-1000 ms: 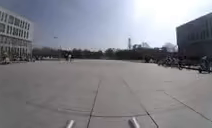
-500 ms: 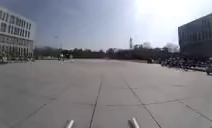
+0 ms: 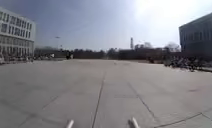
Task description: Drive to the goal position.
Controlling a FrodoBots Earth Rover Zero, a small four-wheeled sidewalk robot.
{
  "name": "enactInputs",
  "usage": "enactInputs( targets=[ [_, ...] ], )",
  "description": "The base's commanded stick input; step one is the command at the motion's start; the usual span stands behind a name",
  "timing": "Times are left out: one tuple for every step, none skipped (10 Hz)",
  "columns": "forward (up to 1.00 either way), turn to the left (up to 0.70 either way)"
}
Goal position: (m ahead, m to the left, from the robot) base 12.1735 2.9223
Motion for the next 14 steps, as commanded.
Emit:
enactInputs(
  targets=[
    [1.00, 0.00],
    [1.00, 0.00],
    [1.00, 0.00],
    [1.00, 0.00],
    [1.00, 0.00],
    [1.00, 0.00],
    [1.00, 0.00],
    [1.00, 0.00],
    [1.00, 0.00],
    [1.00, 0.00],
    [1.00, 0.00],
    [1.00, 0.00],
    [1.00, 0.00],
    [1.00, 0.00]
  ],
)
